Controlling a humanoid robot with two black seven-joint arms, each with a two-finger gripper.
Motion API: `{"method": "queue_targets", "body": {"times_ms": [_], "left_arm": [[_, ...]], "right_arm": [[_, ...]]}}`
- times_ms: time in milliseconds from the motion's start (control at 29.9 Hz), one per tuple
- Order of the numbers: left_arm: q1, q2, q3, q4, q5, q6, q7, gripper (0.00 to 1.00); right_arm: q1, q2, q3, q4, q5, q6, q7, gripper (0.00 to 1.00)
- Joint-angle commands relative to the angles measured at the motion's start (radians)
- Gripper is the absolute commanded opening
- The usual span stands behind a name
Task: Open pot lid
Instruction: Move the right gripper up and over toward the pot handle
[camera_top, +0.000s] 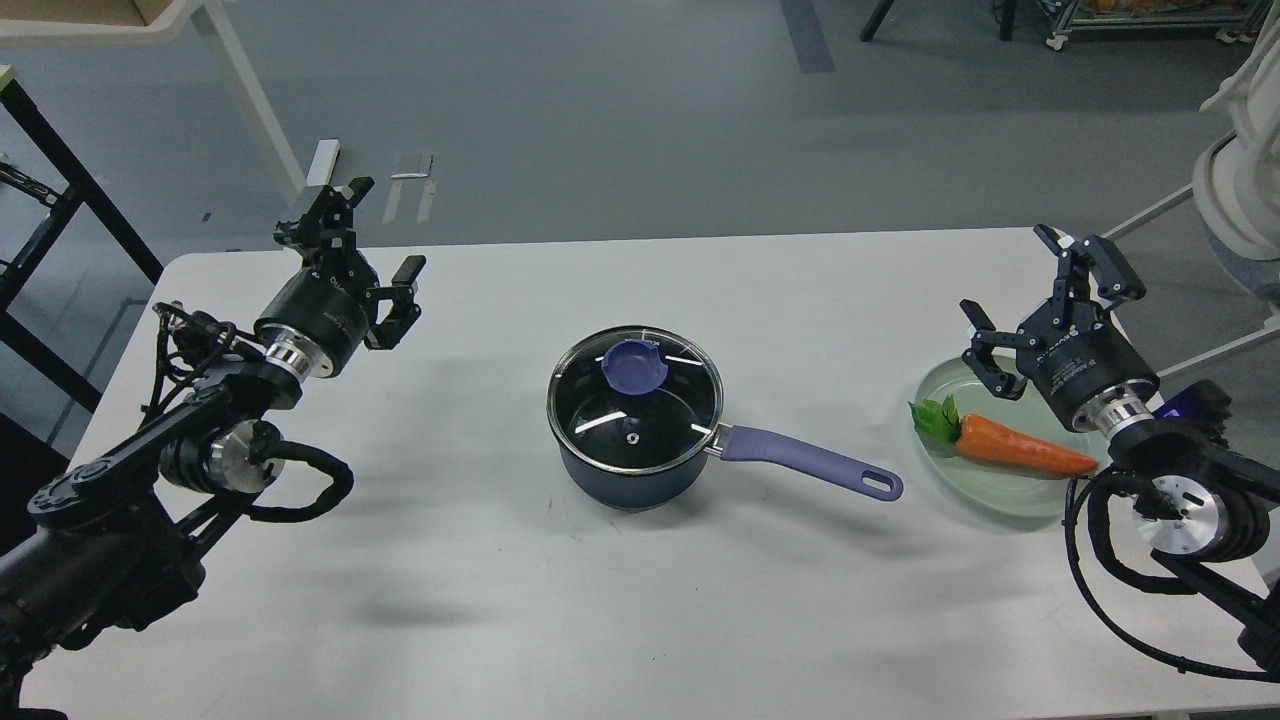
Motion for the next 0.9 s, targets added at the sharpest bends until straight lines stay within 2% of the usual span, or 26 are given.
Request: {"method": "queue_targets", "body": {"times_ms": [0,100,201,368,502,636,770,870], "left_arm": [[0.023,-0.003,-0.009,-0.008,0.003,-0.01,0.0,0.99],[0.023,-0.008,-0.007,-0.008,0.006,-0.016,0.007,0.99],[0.023,-0.002,-0.006,-0.008,0.003,-0.021,0.0,0.99],[0.014,0.04,0.01,-0.006,0.004,-0.019,-0.004,0.99],[0.006,0.069,0.014,-0.006,0.011,-0.021,-0.004,0.99],[0.006,0.08,0.014,-0.008,0.009,-0.021,-0.009,0.99],[0.008,0.083,0.014,-0.016,0.008,-0.022,-0.065,0.99],[0.006,0.081,0.013,-0.028,0.006,-0.021,-0.084,0.99]], "right_arm": [[0.001,-0.007,-0.001,0.0,0.0,0.0,0.0,1.0],[0.001,-0.03,-0.003,0.018,-0.01,-0.003,0.0,1.0],[0.019,-0.119,-0.012,0.082,-0.054,-0.035,0.0,0.99],[0.148,-0.318,-0.038,0.243,-0.322,-0.124,0.0,0.99],[0.301,-0.443,-0.118,0.331,-0.498,-0.153,0.0,0.99],[0.51,-0.477,-0.272,0.377,-0.745,-0.153,0.0,0.99],[0.732,-0.465,-0.495,0.382,-0.986,-0.149,0.0,0.99],[0.873,-0.417,-0.65,0.382,-1.127,-0.144,0.0,0.99]]}}
